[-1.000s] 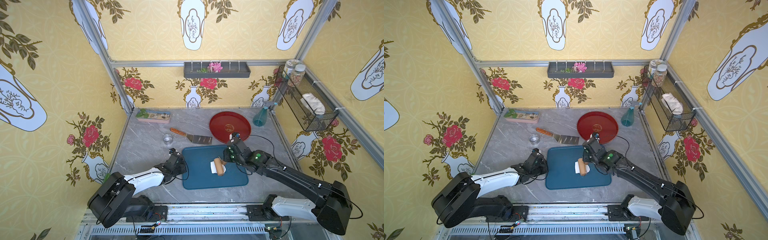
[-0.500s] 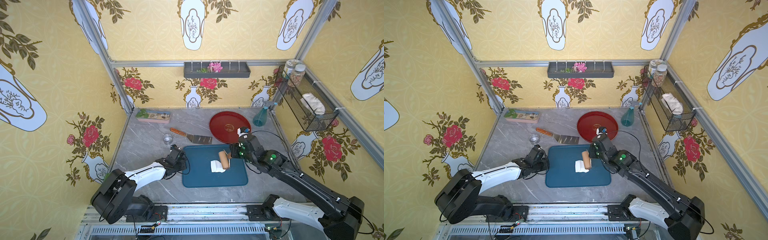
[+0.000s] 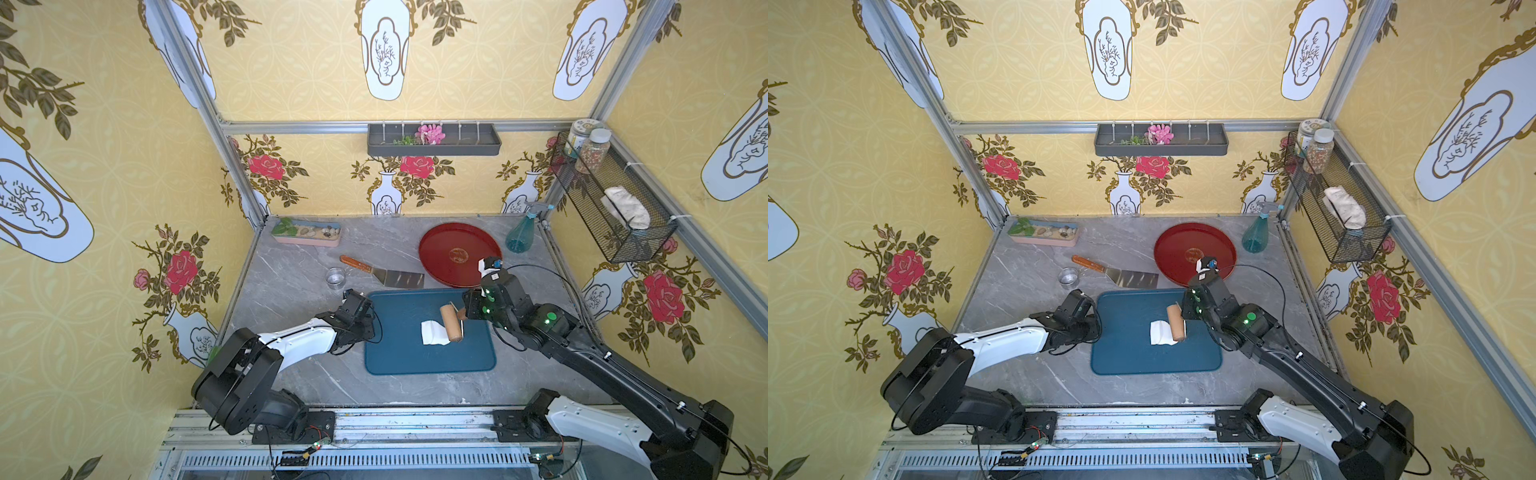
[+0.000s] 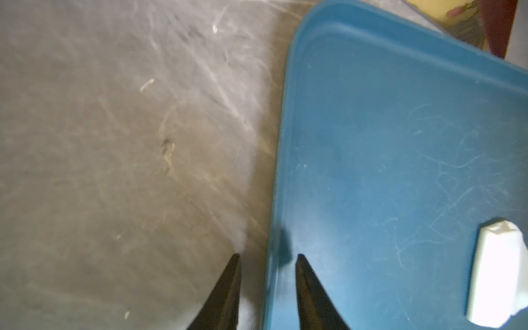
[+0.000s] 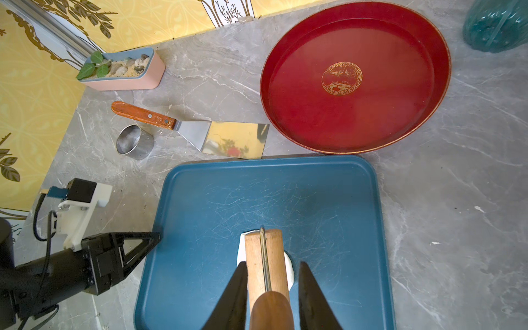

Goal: Roll out the dumpling wrappers from the dough
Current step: Flatten out the dough on the work surface, then adjust the work surface at the center of the board.

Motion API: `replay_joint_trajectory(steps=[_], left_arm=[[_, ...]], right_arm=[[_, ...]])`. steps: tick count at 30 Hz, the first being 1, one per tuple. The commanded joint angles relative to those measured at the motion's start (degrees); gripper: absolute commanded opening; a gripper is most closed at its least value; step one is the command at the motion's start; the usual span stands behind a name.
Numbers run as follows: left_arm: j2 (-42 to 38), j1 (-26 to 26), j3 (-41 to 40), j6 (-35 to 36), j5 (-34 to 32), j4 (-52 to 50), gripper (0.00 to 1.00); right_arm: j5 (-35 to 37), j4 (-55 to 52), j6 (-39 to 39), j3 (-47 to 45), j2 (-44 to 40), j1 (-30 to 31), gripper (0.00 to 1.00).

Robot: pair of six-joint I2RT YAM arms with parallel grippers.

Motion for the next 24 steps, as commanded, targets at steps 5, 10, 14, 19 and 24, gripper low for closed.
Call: replay_joint_trajectory(steps=[5, 10, 14, 19, 24], left_arm=[[4.82, 2.35, 2.44, 4.37, 0.75, -2.83, 0.00], [7.85, 5.72, 5.56, 8.57, 2.15, -3.75, 0.00], [10.31, 8.02, 9.22, 12.69, 2.62, -4.25, 0.00], [12.88, 10.63, 13.47, 17.12, 4.26, -2.91, 0.00], [17.91, 13.50, 19.27, 20.10, 6.04, -6.17, 0.00]], right_arm=[[-0.12, 2.74, -0.82, -1.03, -1.15, -0.70, 0.00], [-0.41, 3.27, -1.19, -2.16, -2.12, -1.28, 0.00], [-1.25, 3.71, -1.54, -2.88, -2.72, -2.29, 0.00], [-2.62, 3.77, -2.14, -3.33, -3.42, -3.73, 0.00], [-3.52, 3.95, -2.31, -4.12, -4.00, -5.32, 0.00]])
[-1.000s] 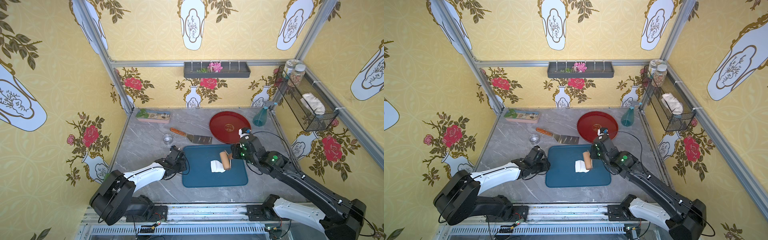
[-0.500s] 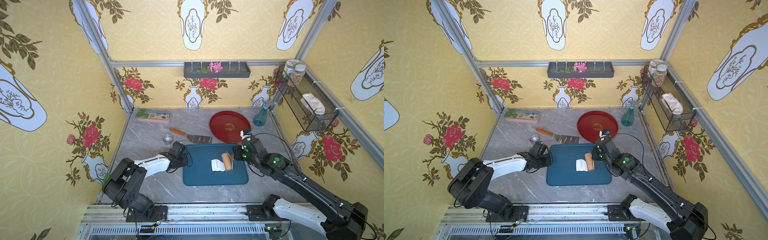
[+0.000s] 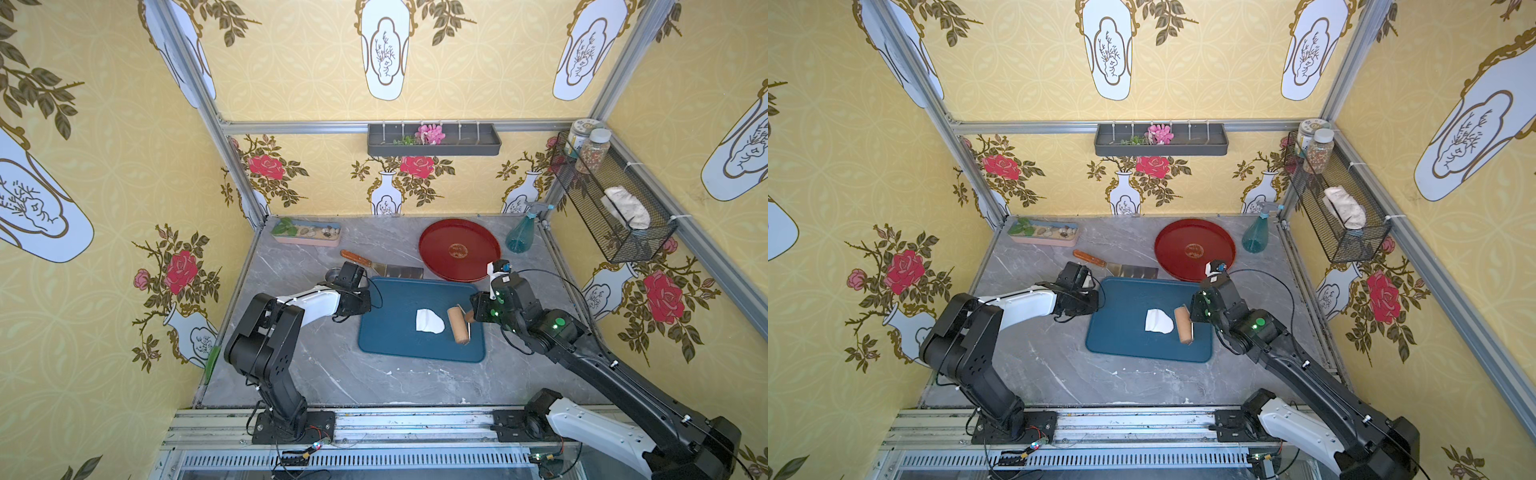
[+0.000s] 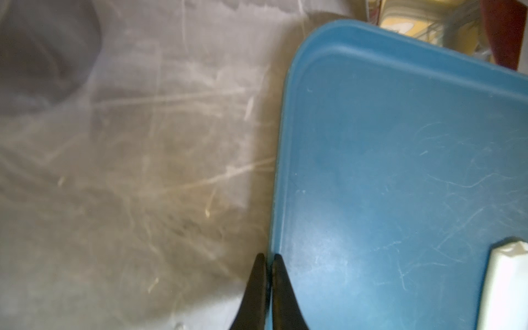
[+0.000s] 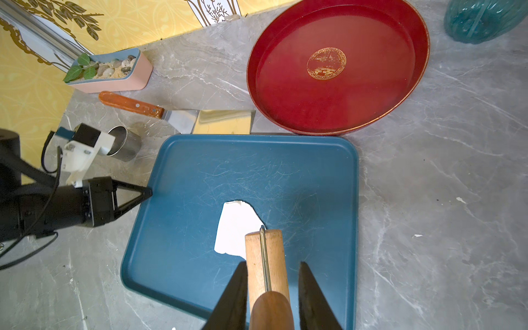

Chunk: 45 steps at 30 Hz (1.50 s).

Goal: Roll out the dumpling wrappers from the dough
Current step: Adjust the work surface at the center of the board.

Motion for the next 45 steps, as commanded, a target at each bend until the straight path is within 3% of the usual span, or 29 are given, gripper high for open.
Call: replay_joint_trajectory(steps=[1, 3, 8, 12, 18, 22, 26, 38, 45], left_arm=[[2.73, 1.88, 2.39, 1.48, -0.86, -2.71, 0.00], [2.93, 2.34, 2.77, 0.90, 0.55, -2.73, 0.05], [-1.62, 2.34, -0.09, -2.74, 0.67, -1.21, 0.40], [-8.92, 2.35, -3.99, -8.29, -0.83, -1.46, 0.51], [-22.40, -0.30, -14.93, -21.23, -3.11, 1.20, 0.54], [-30.89, -6.88, -21.65, -32.09, -5.89, 2.49, 0.58], [-35.26, -12.15, -24.78, -37.52, -7.05, 1.76, 0.60], [-30.25, -24.71, -24.12, -46.42, -12.92, -1.32, 0.63], [-26.08, -25.60, -24.03, -46.80, -14.69, 0.50, 0.63]], right_arm=[[-0.82, 3.63, -0.10, -0.47, -0.13, -0.73, 0.00], [-1.33, 3.70, -0.15, -0.70, 0.46, -1.02, 0.00], [-1.78, 4.02, -0.17, -0.46, 1.29, -1.13, 0.00], [-1.80, 3.84, -0.33, 0.08, 1.11, -1.22, 0.00], [-1.44, 3.91, 0.21, 0.10, 1.02, -1.39, 0.00], [-1.54, 4.45, 0.57, -0.24, 1.36, -1.57, 0.00], [-2.36, 4.91, 0.93, -0.51, 1.44, -1.66, 0.00], [-1.90, 3.93, 1.01, -0.78, 0.02, -1.75, 0.00], [-2.08, 3.84, 0.93, -0.88, -0.07, -1.88, 0.00]])
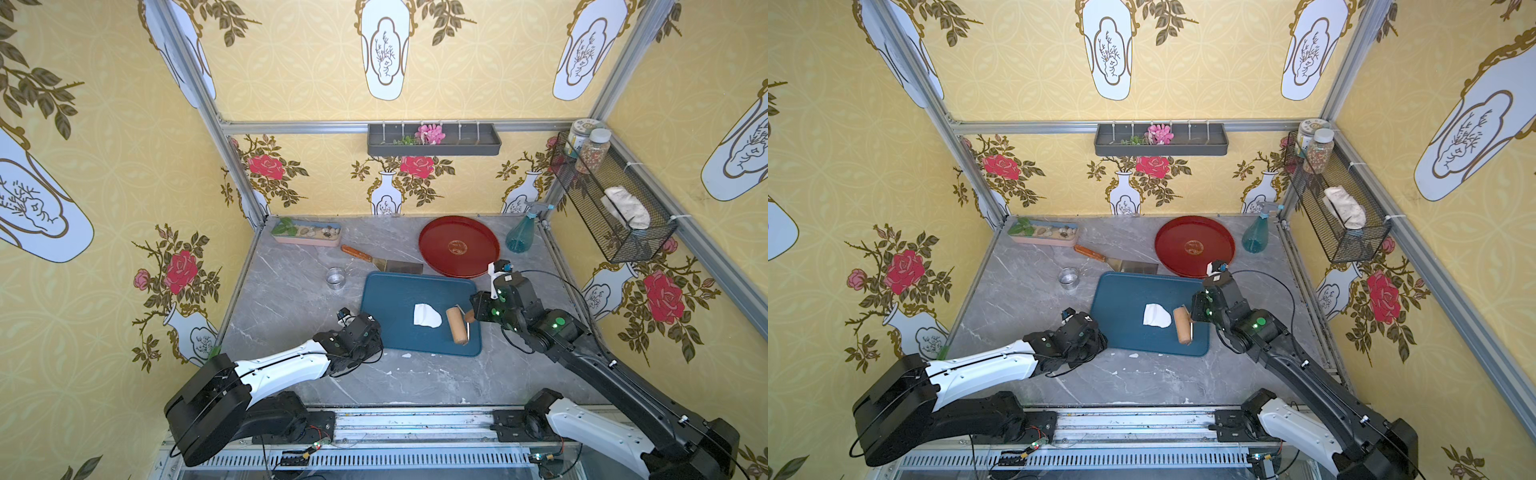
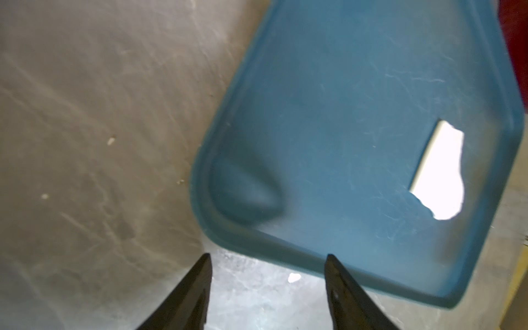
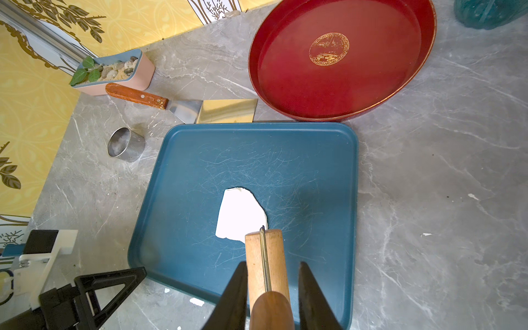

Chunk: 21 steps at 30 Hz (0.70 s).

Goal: Roll out the dumpling wrappers from the dough
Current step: Adjust the work surface at the center of the board.

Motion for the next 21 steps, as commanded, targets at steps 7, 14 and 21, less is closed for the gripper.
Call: replay_joint_trajectory(steps=[7, 14, 21], left_arm=[[5.41, -0.11, 1.51, 0.34, -3.50, 0.12, 0.51], [5.81, -0.11, 1.54, 0.75, -3.43, -1.64, 0.40], [5.31, -0.09, 0.44, 0.32, -2.71, -3.24, 0.32]], right_arm=[[0.56, 2.47, 0.40, -0.20, -0.56, -0.09, 0.00], [0.50, 2.60, 0.41, -0.40, -0.43, -0.43, 0.00], [0.27, 2.82, 0.31, -0.55, -0.30, -0.62, 0.00]])
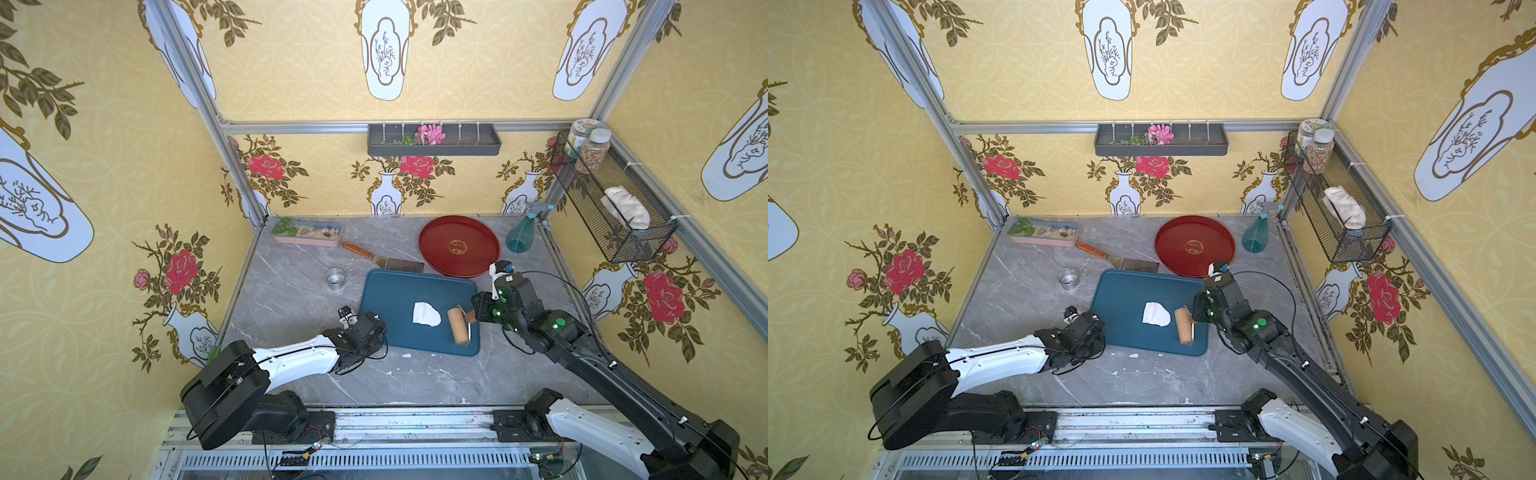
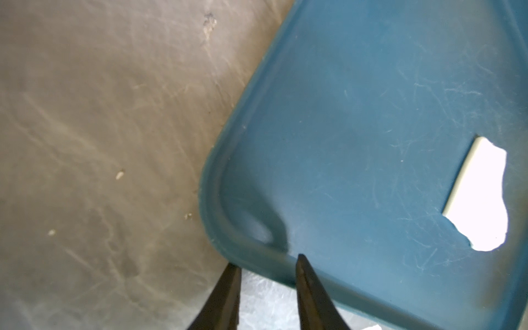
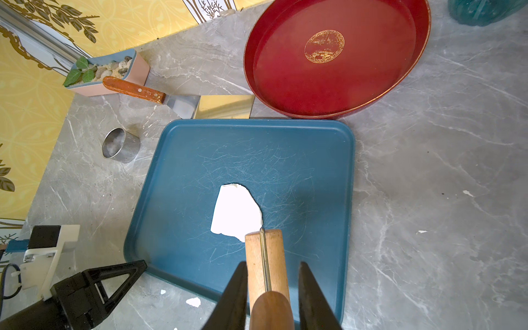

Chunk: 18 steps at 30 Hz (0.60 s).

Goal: Roll out the dumpling wrappers from the dough
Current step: Adjust the work surface at the center of the board.

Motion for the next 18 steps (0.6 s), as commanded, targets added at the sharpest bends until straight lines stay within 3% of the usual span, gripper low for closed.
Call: replay_joint_trajectory(steps=[1, 6, 18], left_arm=[[0.20, 0.05, -1.13, 0.09, 1.11, -4.53, 0.30], [-0.53, 0.09, -1.90, -0.17, 1.44, -6.08, 0.21], [-3.51, 1.51, -1.60, 1.74, -2.11, -9.16, 0.14]], right_arm=[[0.32, 2.74, 0.32, 0.04, -0.10, -0.07, 0.00], [0.28, 2.71, 0.18, -0.09, -0.20, -0.22, 0.00], [-0.14, 2.43, 0.09, 0.14, -0.86, -0.52, 0.00]])
